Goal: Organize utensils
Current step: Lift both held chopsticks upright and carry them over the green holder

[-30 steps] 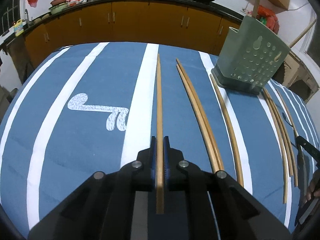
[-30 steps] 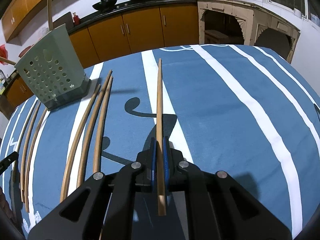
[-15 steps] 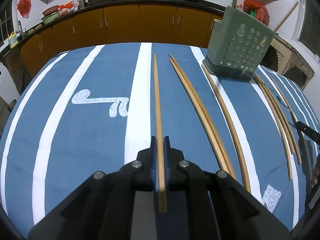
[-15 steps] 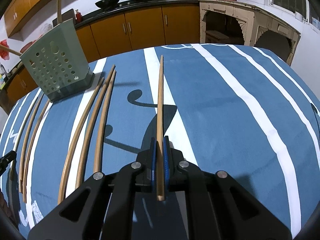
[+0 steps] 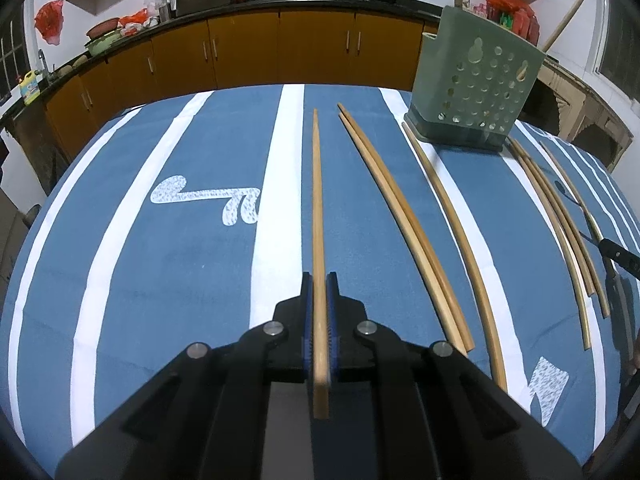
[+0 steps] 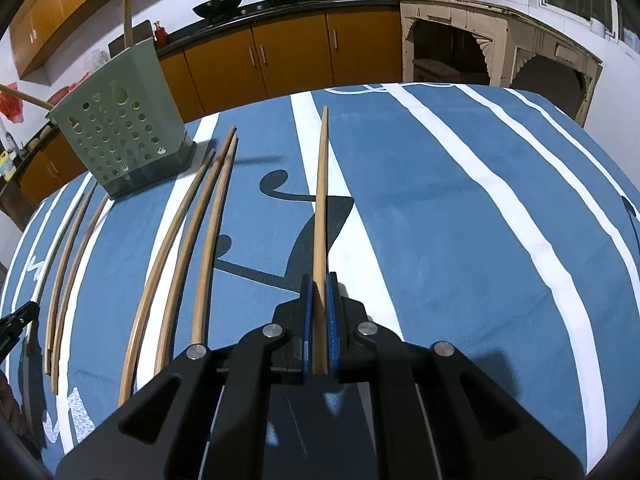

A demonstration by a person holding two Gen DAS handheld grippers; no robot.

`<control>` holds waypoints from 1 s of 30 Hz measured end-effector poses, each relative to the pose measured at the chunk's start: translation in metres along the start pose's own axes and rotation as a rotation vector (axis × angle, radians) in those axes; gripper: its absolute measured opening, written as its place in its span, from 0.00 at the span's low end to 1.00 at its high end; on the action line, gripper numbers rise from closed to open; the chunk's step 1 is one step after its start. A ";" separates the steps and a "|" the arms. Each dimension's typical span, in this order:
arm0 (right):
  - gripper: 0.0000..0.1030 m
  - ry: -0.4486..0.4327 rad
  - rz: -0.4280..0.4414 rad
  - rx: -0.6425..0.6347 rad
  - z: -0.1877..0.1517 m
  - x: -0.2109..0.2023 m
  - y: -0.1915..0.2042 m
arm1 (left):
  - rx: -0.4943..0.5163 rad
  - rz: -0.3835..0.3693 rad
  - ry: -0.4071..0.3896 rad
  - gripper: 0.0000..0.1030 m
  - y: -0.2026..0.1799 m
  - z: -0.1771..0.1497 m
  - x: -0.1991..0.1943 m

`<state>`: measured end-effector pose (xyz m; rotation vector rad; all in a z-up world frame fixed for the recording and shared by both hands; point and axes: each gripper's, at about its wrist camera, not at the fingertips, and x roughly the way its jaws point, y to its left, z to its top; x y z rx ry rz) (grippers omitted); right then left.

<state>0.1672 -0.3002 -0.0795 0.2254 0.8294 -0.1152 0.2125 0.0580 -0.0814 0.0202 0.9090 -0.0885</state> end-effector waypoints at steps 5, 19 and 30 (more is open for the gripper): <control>0.07 -0.069 0.014 -0.022 0.006 -0.021 0.005 | -0.013 -0.022 -0.001 0.07 0.004 0.007 -0.010; 0.07 -0.059 -0.008 -0.033 0.010 -0.021 0.005 | 0.007 -0.020 -0.077 0.07 0.008 0.028 -0.043; 0.08 0.019 -0.032 -0.056 0.002 0.002 0.006 | -0.037 -0.005 0.008 0.08 0.011 0.006 0.004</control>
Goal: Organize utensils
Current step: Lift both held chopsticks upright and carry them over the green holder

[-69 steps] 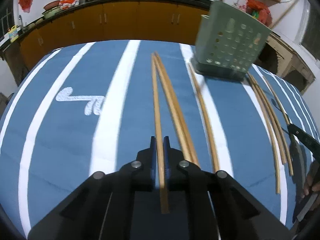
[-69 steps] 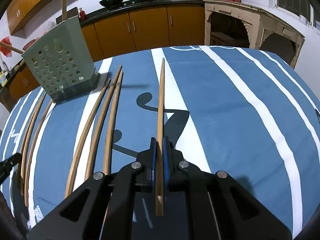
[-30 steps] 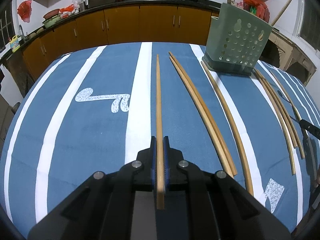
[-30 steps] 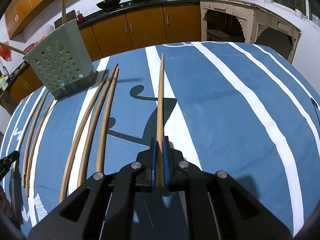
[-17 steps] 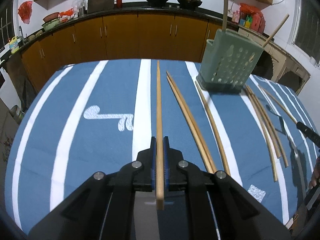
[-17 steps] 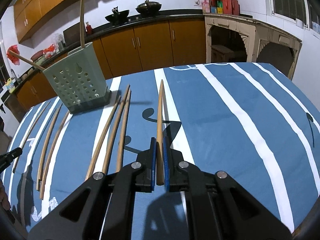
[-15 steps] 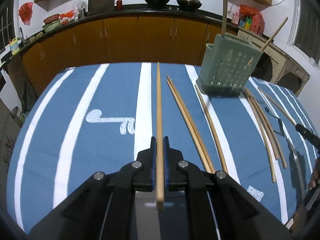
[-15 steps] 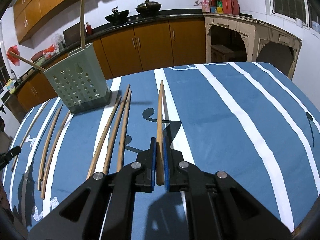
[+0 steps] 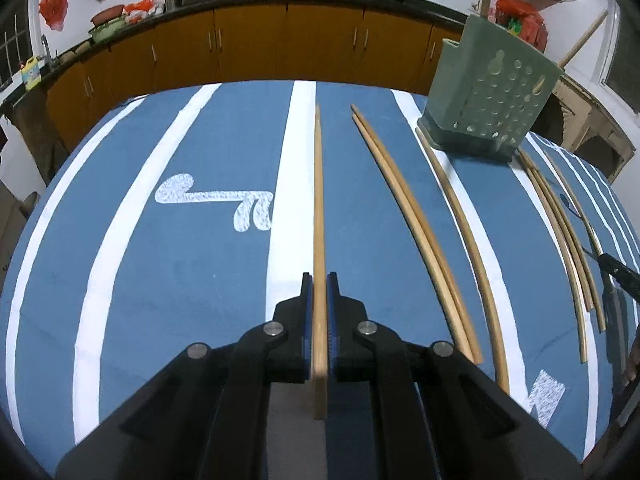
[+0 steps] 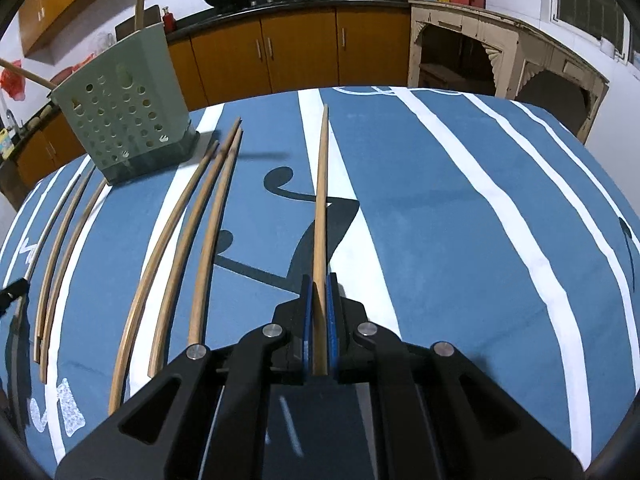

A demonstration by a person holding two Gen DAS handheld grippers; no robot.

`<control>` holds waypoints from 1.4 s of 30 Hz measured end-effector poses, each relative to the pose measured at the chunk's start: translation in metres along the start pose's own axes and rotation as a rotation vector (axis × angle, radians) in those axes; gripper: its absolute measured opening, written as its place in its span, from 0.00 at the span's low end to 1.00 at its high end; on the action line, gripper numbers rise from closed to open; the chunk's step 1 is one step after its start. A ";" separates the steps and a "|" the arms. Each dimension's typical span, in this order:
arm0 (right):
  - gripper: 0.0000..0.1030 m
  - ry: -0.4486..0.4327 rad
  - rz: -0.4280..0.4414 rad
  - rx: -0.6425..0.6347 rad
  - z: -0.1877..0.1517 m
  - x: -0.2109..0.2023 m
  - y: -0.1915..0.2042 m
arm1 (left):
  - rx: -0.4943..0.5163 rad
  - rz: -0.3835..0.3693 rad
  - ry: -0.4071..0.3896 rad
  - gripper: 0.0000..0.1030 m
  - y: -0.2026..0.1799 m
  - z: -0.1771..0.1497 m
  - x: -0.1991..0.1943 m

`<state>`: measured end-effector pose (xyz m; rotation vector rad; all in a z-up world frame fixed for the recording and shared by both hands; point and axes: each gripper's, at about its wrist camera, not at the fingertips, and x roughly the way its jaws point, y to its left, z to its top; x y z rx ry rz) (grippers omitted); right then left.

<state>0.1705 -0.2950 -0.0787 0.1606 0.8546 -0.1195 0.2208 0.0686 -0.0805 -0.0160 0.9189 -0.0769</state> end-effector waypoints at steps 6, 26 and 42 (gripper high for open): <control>0.08 0.012 0.016 0.007 -0.007 -0.006 -0.002 | 0.007 0.018 -0.002 0.18 0.001 -0.011 -0.008; 0.07 -0.213 0.043 0.026 0.015 -0.067 -0.009 | 0.011 0.010 -0.150 0.07 -0.001 0.005 -0.069; 0.07 -0.403 0.094 0.049 0.046 -0.108 -0.008 | -0.087 -0.038 -0.364 0.07 0.007 0.045 -0.128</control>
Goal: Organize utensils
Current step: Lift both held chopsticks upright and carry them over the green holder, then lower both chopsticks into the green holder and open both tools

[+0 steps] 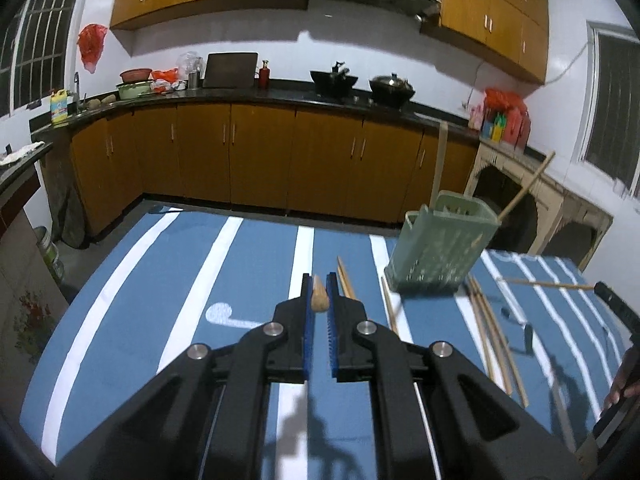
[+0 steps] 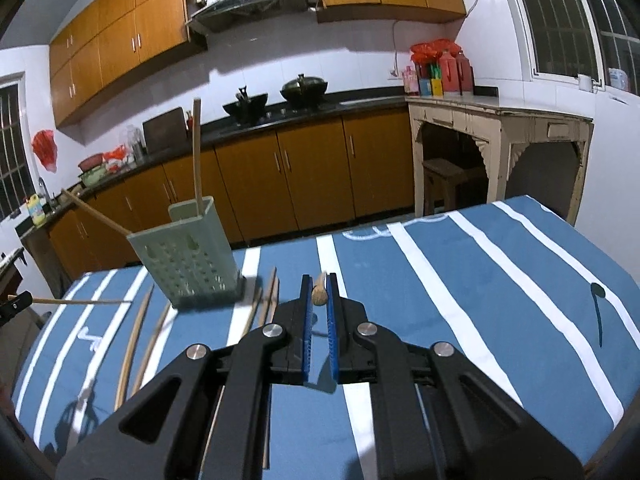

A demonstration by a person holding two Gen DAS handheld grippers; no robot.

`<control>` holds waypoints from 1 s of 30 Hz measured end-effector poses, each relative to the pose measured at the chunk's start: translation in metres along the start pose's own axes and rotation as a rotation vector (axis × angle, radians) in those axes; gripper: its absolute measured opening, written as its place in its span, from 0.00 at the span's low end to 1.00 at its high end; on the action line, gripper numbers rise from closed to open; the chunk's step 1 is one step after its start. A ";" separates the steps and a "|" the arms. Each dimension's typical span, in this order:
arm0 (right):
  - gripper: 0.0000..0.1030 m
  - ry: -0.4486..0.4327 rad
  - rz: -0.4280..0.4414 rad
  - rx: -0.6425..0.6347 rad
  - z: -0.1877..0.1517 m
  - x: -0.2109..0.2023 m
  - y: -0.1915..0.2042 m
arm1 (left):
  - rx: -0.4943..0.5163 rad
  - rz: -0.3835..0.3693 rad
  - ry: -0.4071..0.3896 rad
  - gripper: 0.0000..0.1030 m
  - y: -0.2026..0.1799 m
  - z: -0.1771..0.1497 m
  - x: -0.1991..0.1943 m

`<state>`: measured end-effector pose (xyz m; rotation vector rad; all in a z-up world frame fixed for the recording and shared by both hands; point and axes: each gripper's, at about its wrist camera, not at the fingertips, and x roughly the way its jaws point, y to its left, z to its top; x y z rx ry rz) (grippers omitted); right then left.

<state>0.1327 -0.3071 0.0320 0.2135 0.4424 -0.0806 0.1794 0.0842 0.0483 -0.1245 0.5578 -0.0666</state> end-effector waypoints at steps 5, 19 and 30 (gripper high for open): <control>0.07 -0.022 0.017 0.023 0.009 -0.002 -0.001 | -0.009 -0.006 -0.032 0.07 -0.003 0.014 -0.005; 0.07 -0.128 0.065 0.005 0.060 -0.026 0.007 | 0.064 -0.054 -0.112 0.07 -0.023 0.052 -0.034; 0.07 -0.216 0.244 -0.003 0.119 -0.047 0.054 | 0.102 -0.161 -0.170 0.07 -0.064 0.092 -0.059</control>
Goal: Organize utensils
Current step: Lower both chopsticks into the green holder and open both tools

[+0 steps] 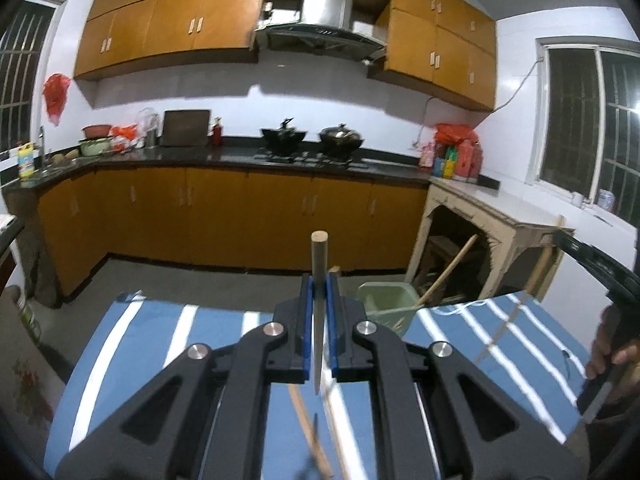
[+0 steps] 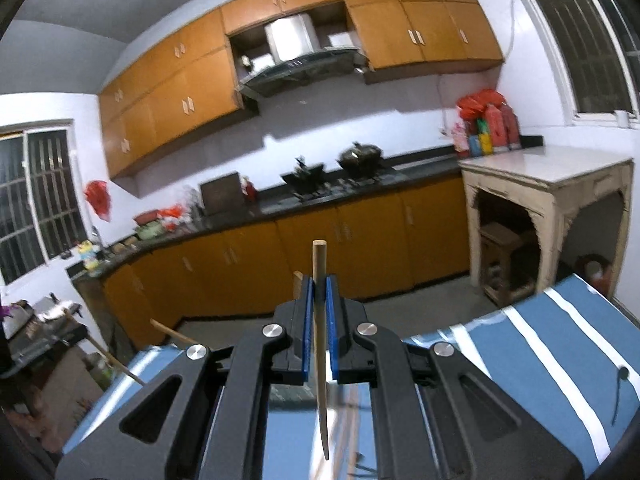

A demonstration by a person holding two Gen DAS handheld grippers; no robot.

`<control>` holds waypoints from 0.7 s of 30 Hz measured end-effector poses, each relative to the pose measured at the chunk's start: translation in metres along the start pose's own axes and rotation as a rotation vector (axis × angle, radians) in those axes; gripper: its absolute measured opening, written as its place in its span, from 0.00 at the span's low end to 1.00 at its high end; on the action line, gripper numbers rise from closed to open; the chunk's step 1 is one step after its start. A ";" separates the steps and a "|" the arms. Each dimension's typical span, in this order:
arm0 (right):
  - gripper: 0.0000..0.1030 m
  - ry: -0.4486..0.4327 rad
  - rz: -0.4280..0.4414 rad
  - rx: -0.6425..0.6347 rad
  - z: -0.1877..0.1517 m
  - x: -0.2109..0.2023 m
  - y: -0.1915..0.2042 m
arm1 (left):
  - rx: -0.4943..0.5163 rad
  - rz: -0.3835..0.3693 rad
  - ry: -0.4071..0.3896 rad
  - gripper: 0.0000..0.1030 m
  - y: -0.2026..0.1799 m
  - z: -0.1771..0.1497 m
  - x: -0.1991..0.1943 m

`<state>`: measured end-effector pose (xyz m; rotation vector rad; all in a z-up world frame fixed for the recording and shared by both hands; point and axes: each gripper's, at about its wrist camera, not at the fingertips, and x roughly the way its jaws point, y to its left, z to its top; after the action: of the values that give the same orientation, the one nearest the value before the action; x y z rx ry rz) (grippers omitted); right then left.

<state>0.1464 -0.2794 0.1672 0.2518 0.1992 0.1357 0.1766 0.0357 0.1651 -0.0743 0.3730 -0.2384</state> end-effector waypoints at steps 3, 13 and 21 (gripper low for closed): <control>0.07 -0.046 0.028 -0.019 0.017 0.009 0.018 | 0.017 -0.021 -0.023 0.07 -0.017 0.014 0.002; 0.07 -0.178 -0.002 -0.060 0.042 0.052 0.046 | 0.021 -0.021 -0.123 0.07 -0.053 0.068 0.048; 0.07 -0.135 -0.031 -0.008 0.015 0.096 0.036 | -0.002 0.021 -0.092 0.07 -0.052 0.060 0.107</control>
<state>0.2390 -0.2333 0.1738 0.2486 0.0680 0.0886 0.2842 -0.0389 0.1891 -0.0828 0.2826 -0.2128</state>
